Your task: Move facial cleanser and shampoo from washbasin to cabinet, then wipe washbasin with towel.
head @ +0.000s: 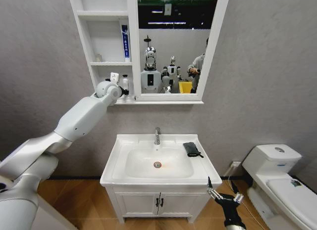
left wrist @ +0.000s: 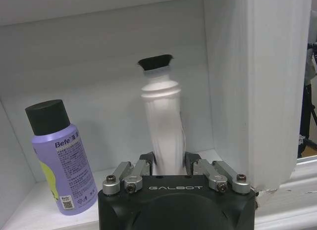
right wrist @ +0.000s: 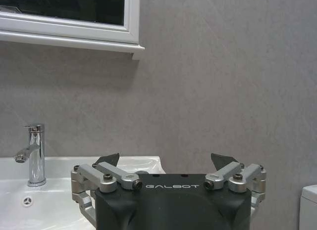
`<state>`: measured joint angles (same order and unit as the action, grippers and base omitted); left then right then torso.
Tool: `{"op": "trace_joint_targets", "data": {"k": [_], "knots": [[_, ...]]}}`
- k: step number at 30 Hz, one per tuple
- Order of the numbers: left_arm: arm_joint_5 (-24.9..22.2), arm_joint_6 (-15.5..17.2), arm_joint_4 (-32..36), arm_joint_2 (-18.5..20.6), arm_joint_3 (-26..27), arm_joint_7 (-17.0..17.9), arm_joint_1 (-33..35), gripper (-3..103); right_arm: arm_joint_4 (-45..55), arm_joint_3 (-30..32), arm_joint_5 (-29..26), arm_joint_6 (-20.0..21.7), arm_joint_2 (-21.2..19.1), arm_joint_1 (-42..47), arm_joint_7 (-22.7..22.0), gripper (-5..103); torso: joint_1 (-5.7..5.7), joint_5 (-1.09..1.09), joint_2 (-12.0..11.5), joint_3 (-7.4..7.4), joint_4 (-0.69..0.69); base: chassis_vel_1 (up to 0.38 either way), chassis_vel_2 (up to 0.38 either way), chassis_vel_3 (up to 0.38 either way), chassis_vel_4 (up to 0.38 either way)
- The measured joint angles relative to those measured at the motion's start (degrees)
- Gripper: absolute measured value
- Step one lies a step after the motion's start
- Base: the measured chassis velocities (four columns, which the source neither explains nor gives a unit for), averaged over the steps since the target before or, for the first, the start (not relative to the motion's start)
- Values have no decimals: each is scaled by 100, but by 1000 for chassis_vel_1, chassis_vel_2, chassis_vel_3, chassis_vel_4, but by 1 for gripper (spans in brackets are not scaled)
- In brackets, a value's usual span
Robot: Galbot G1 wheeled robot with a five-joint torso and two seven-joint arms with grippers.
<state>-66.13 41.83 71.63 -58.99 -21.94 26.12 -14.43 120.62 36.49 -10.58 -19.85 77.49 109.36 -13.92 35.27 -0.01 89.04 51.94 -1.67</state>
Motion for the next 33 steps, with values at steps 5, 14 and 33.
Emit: {"op": "trace_joint_targets", "data": {"k": [5,14,33], "knots": [[11,15,92,41,72,-2,103,48,-6,-7,-2,5,-8,-9,-2,100,2,2,-1,2,1,0,0,0,0],[-409,-168,2083,1165,615,383,1149,86,-20,-42,55,18,-2,-34,-31,100,1,3,0,0,2,0,0,0,0],[2794,-2705,4575,2265,4868,-1028,8366,100,100,-19,143,-50,54,-213,-354,100,-1,1,1,0,-2,0,0,0,0]]}}
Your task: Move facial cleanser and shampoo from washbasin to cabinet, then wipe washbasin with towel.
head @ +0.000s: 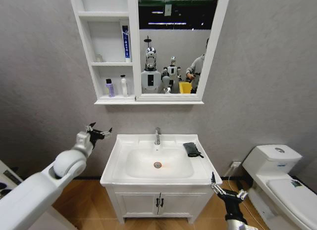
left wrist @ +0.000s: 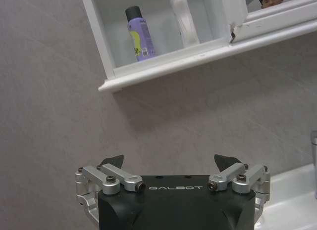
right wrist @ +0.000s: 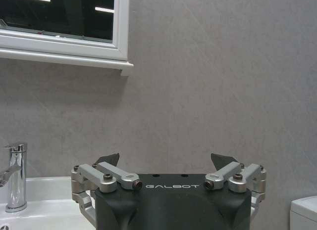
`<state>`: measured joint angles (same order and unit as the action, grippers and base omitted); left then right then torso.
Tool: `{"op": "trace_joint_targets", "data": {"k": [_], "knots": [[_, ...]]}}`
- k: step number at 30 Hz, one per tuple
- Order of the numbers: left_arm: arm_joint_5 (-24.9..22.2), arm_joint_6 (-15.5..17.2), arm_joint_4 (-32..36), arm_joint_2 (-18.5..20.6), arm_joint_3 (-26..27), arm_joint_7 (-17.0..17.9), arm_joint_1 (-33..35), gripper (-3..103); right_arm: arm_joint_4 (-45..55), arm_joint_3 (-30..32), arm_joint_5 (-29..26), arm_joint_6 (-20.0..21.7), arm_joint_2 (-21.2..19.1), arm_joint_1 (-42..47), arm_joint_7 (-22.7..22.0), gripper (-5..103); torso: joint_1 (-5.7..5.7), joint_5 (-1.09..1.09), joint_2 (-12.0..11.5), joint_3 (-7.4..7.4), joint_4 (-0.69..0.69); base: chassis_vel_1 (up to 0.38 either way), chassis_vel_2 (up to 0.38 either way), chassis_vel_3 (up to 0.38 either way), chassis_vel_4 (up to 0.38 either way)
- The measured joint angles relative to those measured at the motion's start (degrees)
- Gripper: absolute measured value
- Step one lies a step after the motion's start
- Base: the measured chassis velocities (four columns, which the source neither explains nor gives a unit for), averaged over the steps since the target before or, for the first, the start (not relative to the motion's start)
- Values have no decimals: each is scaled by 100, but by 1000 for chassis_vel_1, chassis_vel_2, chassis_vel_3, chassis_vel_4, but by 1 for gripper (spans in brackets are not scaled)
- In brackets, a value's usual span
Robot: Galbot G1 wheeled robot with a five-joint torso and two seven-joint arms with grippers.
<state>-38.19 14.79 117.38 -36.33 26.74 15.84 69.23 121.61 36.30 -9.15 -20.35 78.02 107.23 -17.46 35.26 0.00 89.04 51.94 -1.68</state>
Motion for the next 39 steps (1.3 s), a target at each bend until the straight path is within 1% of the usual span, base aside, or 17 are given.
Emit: {"op": "trace_joint_targets", "data": {"k": [1,4,5,7,8,11,12,15,18,19,20,21,23,25,27,30,39], "knots": [[0,0,0,0,0,0,0,100,0,0,0,0,0,0,0,100,0,0,0,0,0,0,0,0,0],[477,-228,127,-368,961,-926,1389,100,-17,-3,3,-77,-29,29,139,100,1,0,0,0,3,0,0,0,0],[477,-228,127,-368,961,-926,1389,100,-17,-3,3,-77,-29,29,139,100,1,0,0,0,3,0,0,0,0],[659,-235,247,-671,1413,-1173,1841,100,-45,0,-6,-95,-44,41,179,100,0,0,0,0,3,0,0,0,0],[659,-235,247,-671,1413,-1173,1841,100,-45,0,-6,-95,-44,41,179,100,0,0,0,0,3,0,0,0,0],[815,-81,633,-1614,2081,-1265,2474,100,-105,-19,-32,-55,-117,44,246,100,0,0,0,1,2,0,0,0,0],[815,-81,633,-1614,2081,-1265,2474,100,-105,-19,-32,-55,-117,44,246,100,0,0,0,1,2,0,0,0,0],[904,85,1202,-2407,2394,-1200,2913,100,-145,-74,-104,48,-179,-4,305,100,1,-1,-1,0,1,0,0,0,0],[938,112,1377,-2579,2423,-1187,3049,100,-154,-87,-128,62,-203,-15,331,100,1,-1,0,1,1,0,0,0,0],[1003,138,1600,-2801,2436,-1179,3245,100,-163,-104,-161,89,-238,-35,371,100,1,-1,0,1,4,0,0,0,0],[1111,142,1783,-3033,2436,-1180,3426,100,-170,-120,-189,116,-263,-61,398,100,1,-2,0,1,1,0,0,0,0],[1111,142,1783,-3033,2436,-1180,3426,100,-170,-120,-189,116,-263,-61,398,100,1,-2,0,1,1,0,0,0,0],[1268,110,1972,-3348,2380,-1221,3641,100,-189,-162,-214,151,-268,-92,426,100,1,-2,0,1,4,0,0,0,0],[1345,97,2010,-3442,2346,-1232,3672,100,-194,-178,-216,154,-262,-86,442,100,1,-2,0,0,2,0,0,0,0],[1622,47,2075,-3676,2203,-1280,3749,100,-203,-242,-207,158,-232,-23,488,100,1,-1,-1,1,1,0,0,0,0],[1860,12,2103,-3795,2000,-1344,3798,100,-166,-250,-161,167,-192,90,531,100,1,0,0,1,1,0,0,0,0],[1928,5,2090,-3891,1873,-1383,3764,100,16,-215,-339,446,-262,100,506,100,1,0,-1,1,2,0,0,0,0]]}}
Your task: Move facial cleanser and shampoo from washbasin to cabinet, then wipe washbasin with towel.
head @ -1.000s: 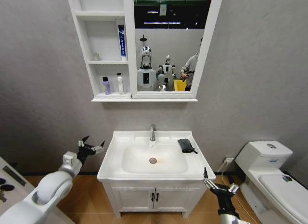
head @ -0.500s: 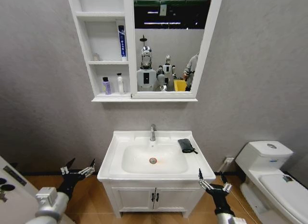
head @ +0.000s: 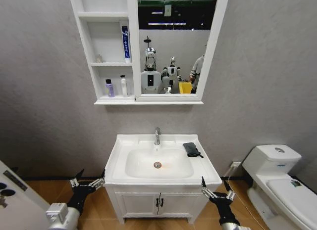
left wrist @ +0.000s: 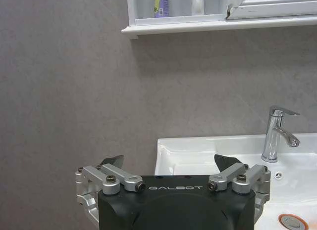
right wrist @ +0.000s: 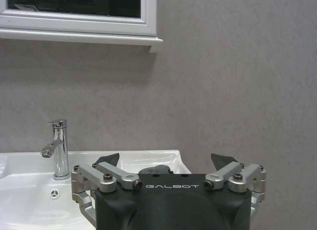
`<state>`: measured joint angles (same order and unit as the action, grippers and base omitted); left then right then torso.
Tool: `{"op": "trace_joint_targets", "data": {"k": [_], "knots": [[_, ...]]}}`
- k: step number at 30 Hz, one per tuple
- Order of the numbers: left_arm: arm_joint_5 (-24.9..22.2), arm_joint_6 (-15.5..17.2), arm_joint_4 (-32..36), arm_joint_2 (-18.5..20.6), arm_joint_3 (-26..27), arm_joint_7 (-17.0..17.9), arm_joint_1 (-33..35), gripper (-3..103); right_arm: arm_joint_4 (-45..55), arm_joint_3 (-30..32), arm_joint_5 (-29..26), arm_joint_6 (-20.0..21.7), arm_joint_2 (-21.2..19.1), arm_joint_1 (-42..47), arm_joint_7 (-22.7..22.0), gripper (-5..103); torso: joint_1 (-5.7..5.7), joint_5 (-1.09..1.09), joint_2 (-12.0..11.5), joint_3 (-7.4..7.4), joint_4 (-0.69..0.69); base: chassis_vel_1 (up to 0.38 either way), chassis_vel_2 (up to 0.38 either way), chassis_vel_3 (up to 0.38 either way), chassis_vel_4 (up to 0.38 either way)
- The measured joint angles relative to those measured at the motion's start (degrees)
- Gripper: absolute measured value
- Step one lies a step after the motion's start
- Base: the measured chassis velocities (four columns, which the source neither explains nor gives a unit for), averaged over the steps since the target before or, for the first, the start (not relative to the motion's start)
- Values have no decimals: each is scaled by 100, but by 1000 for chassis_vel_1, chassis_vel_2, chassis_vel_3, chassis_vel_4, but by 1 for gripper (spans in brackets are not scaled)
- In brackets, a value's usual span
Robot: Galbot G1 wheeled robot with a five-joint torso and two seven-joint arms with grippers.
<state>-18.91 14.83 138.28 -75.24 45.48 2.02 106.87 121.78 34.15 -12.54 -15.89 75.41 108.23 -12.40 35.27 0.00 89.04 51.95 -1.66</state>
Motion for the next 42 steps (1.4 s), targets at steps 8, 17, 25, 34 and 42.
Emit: {"op": "trace_joint_targets", "data": {"k": [8,17,25,34,42], "knots": [[-9,0,-9,12,-2,0,-12,100,-194,136,-481,305,-175,-368,-81,100,0,1,0,0,-1,0,0,0,0],[-23,0,-17,26,-7,0,-22,100,-1048,127,-1762,1604,-1195,-2053,-443,100,1,-1,-1,1,1,0,0,0,0],[-29,2,-20,31,-7,1,-26,100,-2196,-523,-2555,2317,-2120,-3793,-380,100,1,-1,-1,1,0,0,0,0,0],[-33,5,-23,34,-7,1,-27,100,-3743,-1967,-2957,2789,-2282,-5631,-338,100,2,0,-1,1,0,0,0,0,0],[-34,6,-25,36,-7,3,-26,100,-4673,-2812,-2870,3015,-1954,-6783,-321,100,1,2,-1,1,4,0,0,0,0]]}}
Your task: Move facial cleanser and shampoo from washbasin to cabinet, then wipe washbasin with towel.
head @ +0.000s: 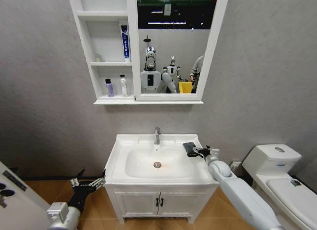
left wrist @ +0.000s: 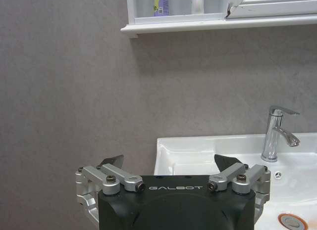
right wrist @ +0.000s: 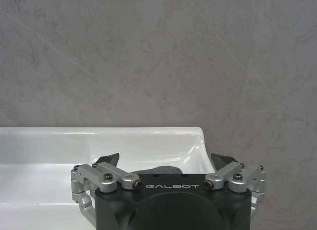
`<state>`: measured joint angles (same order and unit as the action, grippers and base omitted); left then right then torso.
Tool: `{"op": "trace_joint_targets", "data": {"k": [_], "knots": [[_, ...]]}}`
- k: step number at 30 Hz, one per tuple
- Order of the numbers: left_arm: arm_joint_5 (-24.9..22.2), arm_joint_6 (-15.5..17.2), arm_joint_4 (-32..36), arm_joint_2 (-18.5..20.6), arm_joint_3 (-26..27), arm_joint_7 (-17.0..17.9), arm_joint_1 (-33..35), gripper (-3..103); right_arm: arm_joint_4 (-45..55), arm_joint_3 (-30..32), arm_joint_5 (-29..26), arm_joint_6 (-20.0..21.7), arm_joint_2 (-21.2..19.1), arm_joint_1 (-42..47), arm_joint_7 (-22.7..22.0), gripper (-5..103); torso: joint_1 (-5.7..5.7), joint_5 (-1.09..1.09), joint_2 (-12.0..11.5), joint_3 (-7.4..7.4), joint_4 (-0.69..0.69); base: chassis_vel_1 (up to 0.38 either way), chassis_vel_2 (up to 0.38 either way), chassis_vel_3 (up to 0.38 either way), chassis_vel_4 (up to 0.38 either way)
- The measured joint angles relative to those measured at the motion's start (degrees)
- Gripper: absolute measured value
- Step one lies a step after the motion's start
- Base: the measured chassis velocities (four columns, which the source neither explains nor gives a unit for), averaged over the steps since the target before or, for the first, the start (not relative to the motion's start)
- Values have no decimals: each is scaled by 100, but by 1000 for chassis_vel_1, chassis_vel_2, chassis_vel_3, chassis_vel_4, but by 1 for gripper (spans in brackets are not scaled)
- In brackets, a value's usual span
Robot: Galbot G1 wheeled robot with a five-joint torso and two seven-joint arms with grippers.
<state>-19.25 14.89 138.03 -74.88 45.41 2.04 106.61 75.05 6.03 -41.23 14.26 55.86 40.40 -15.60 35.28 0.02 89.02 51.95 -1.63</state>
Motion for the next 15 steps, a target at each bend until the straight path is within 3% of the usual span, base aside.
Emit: {"op": "trace_joint_targets", "data": {"k": [6,14,15], "knots": [[0,0,0,1,0,1,0,100,-446,-225,88,269,204,-243,6,100,-1,-2,0,0,-5,0,0,0,0],[0,0,0,1,0,2,-1,100,-864,-245,175,281,461,-316,95,101,-1,-1,1,-1,-4,0,0,0,0],[0,0,0,1,0,3,0,100,-939,-246,178,278,504,-338,96,97,-1,-2,1,0,-3,0,0,0,0]]}}
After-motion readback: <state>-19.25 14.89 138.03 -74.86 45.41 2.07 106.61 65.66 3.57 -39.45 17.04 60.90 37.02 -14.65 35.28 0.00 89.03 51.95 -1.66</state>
